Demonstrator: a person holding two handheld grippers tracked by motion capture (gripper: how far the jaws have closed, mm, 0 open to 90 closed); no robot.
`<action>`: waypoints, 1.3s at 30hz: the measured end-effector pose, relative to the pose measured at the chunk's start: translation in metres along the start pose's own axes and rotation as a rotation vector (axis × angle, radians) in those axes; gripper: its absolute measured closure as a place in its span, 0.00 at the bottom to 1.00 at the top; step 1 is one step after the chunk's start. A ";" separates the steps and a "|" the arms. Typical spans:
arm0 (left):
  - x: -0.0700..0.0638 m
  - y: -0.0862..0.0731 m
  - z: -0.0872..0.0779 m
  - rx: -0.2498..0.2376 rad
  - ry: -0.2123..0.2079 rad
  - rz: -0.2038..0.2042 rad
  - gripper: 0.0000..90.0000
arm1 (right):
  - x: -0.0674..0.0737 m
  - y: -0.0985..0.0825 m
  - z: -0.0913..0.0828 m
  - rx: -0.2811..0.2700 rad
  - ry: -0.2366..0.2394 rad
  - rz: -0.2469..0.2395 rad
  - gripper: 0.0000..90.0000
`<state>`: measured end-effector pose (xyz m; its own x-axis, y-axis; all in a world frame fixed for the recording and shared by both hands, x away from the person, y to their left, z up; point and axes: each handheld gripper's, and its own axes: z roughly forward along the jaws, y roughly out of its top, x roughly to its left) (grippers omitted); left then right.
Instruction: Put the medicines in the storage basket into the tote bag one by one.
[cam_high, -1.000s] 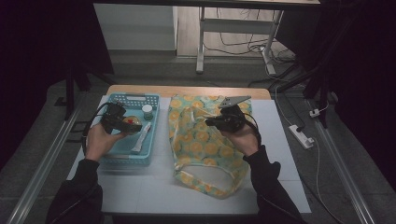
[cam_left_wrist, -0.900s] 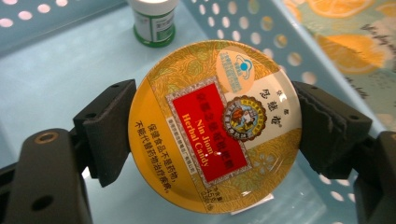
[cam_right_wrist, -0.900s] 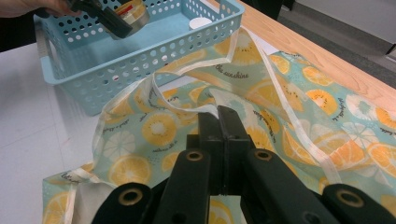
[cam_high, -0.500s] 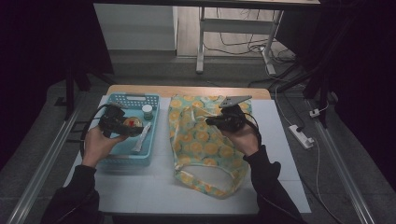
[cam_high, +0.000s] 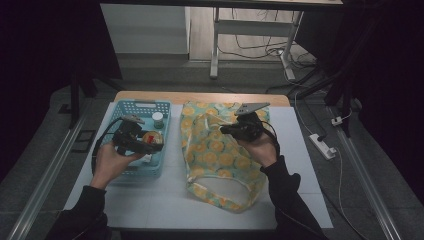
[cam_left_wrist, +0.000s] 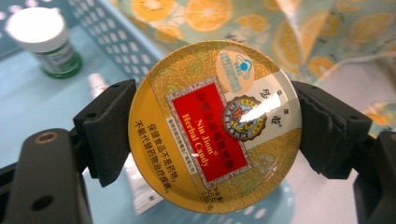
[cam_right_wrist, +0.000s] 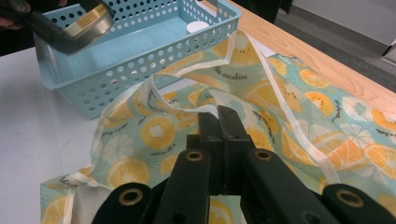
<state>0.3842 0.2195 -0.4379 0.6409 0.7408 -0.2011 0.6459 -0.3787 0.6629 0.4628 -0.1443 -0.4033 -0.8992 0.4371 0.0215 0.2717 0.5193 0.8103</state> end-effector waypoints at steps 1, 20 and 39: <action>-0.003 0.000 0.001 -0.002 -0.007 0.003 0.23 | 0.000 0.000 0.000 -0.001 0.001 0.000 1.00; -0.061 0.011 0.020 0.006 -0.116 0.133 0.23 | -0.001 -0.001 0.001 -0.002 -0.001 0.005 1.00; -0.089 0.032 0.056 0.039 -0.165 0.203 0.23 | -0.001 -0.001 0.000 -0.009 -0.001 0.005 1.00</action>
<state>0.3712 0.1106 -0.4393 0.8156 0.5485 -0.1841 0.5110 -0.5336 0.6740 0.4638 -0.1453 -0.4039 -0.8977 0.4400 0.0250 0.2731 0.5108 0.8152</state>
